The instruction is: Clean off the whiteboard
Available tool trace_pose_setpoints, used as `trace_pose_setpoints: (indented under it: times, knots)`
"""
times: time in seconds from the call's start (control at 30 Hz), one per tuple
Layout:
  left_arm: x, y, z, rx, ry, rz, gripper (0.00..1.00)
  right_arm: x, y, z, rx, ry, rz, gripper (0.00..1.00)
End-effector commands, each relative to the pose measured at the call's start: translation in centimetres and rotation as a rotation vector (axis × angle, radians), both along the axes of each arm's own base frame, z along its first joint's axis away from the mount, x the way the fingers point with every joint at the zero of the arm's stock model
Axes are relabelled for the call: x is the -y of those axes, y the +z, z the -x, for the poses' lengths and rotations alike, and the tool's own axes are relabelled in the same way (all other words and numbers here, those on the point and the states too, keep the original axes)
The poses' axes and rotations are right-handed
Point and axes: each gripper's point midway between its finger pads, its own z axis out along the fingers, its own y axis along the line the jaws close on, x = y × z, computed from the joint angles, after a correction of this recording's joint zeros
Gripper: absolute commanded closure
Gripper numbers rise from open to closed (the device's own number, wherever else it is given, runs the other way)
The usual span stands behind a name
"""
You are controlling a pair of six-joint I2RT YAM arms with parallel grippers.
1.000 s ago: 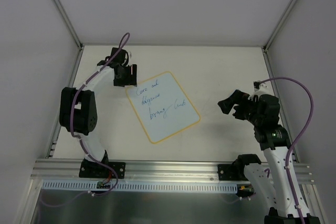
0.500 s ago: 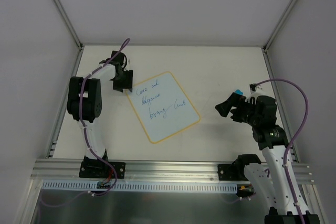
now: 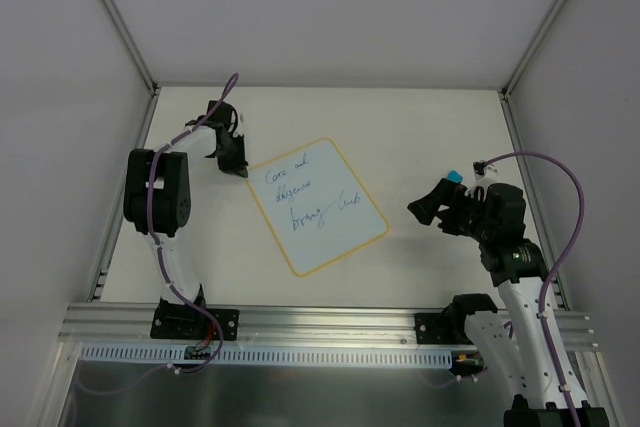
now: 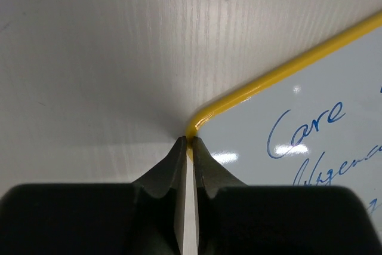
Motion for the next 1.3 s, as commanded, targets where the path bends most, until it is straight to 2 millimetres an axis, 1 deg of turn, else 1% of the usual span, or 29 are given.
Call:
trace_pose_setpoints:
  times: [0.0, 0.07, 0.1, 0.17, 0.2, 0.23, 0.3, 0.37, 0.4, 0.47, 0.5, 0.53, 0.57, 0.6, 0.63, 0.7, 0.73, 0.77, 0.8, 0.83, 0.87, 0.9, 0.93, 0.97, 1.0, 1.03, 1.1, 1.2, 1.27]
  knots:
    - [1.7, -1.8, 5.5, -0.177, 0.055, 0.096, 0.97, -0.4, 0.6, -0.2, 0.023, 0.011, -0.022, 0.01]
    - [2.2, -1.4, 6.7, -0.198, 0.101, 0.124, 1.00, -0.3, 0.2, -0.3, 0.013, -0.001, -0.017, 0.01]
    - [2.2, -2.1, 8.2, -0.233, 0.112, 0.122, 1.00, -0.2, 0.0, -0.3, 0.008, -0.007, -0.014, 0.01]
    - [2.3, -1.9, 9.3, -0.232, 0.117, 0.098, 1.00, 0.0, -0.4, -0.4, -0.002, -0.021, -0.009, 0.01]
    - [2.5, -2.5, 10.9, -0.261, 0.121, 0.079, 1.00, 0.1, -0.6, -0.4, -0.007, -0.026, -0.003, 0.01]
    - [2.6, -2.0, 11.3, -0.249, 0.125, 0.078, 1.00, 0.5, -0.8, -0.6, -0.011, -0.048, 0.008, 0.01]
    - [2.6, -2.5, 13.0, -0.277, 0.147, 0.064, 1.00, 1.0, -1.2, -1.0, -0.026, -0.080, 0.023, 0.01]
    - [3.4, -2.0, 13.8, -0.261, 0.133, 0.059, 1.00, 1.9, -1.7, -1.6, -0.049, -0.138, 0.047, 0.01]
    - [3.3, -2.3, 14.6, -0.267, 0.135, 0.037, 1.00, 2.0, -1.2, -1.9, -0.045, -0.151, 0.046, 0.01]
    - [4.2, -1.7, 15.3, -0.243, 0.109, 0.030, 1.00, 3.1, -1.3, -2.7, -0.055, -0.212, 0.080, 0.01]
    - [4.2, -1.8, 15.7, -0.240, 0.111, 0.014, 1.00, 3.4, -1.2, -3.4, -0.070, -0.238, 0.091, 0.01]
    - [4.4, -1.6, 15.9, -0.234, 0.106, 0.012, 1.00, 4.4, -1.5, -3.9, -0.081, -0.287, 0.124, 0.01]
    - [4.8, -1.1, 15.9, -0.214, 0.096, 0.016, 1.00, 4.9, -1.6, -4.3, -0.091, -0.315, 0.140, 0.01]
    - [4.8, -0.9, 16.0, -0.206, 0.095, 0.018, 0.92, 5.3, -1.7, -4.8, -0.102, -0.341, 0.153, 0.01]
    - [4.7, -0.3, 15.8, -0.181, 0.097, 0.021, 0.85, 6.3, -2.1, -5.7, -0.131, -0.400, 0.188, 0.01]
    - [4.6, 0.5, 15.2, -0.142, 0.083, 0.017, 0.76, 7.1, -2.3, -6.7, -0.157, -0.444, 0.218, 0.01]
    - [4.6, 1.2, 14.9, -0.115, 0.079, 0.019, 0.66, 7.8, -3.4, -7.4, -0.199, -0.480, 0.255, 0.01]
    - [4.5, 1.7, 14.6, -0.093, 0.077, 0.016, 0.61, 8.0, -2.6, -8.3, -0.192, -0.499, 0.259, 0.01]
    - [4.6, 2.3, 14.1, -0.072, 0.071, 0.021, 0.57, 8.2, -2.7, -8.9, -0.203, -0.508, 0.271, 0.01]
    - [4.7, 2.9, 13.8, -0.049, 0.065, 0.026, 0.50, 8.5, -3.7, -9.6, -0.240, -0.525, 0.298, 0.01]
    - [4.8, 3.3, 13.6, -0.036, 0.055, 0.034, 0.47, 8.7, -3.0, -10.6, -0.232, -0.546, 0.299, 0.02]
    - [5.0, 3.9, 13.1, -0.017, 0.043, 0.040, 0.45, 9.0, -3.1, -11.2, -0.240, -0.563, 0.309, 0.03]
    - [5.1, 4.3, 13.0, -0.007, 0.032, 0.046, 0.43, 9.6, -3.3, -11.8, -0.246, -0.594, 0.335, 0.04]
    - [5.3, 4.5, 12.9, 0.000, 0.024, 0.052, 0.40, 9.9, -4.5, -12.3, -0.284, -0.608, 0.355, 0.05]
    - [5.5, 4.9, 12.7, 0.008, 0.008, 0.059, 0.40, 10.2, -4.0, -13.2, -0.280, -0.627, 0.356, 0.07]
    - [5.6, 5.1, 12.5, 0.017, 0.004, 0.064, 0.39, 10.8, -4.3, -13.7, -0.291, -0.652, 0.363, 0.07]
    - [5.5, 5.3, 12.5, 0.025, -0.006, 0.058, 0.36, 11.1, -5.6, -15.1, -0.335, -0.673, 0.358, 0.09]
    - [5.4, 5.3, 12.5, 0.030, -0.011, 0.055, 0.31, 11.3, -7.0, -16.2, -0.380, -0.689, 0.345, 0.10]
    - [5.4, 5.3, 12.7, 0.029, -0.013, 0.060, 0.30, 11.3, -8.4, -17.1, -0.419, -0.693, 0.344, 0.12]
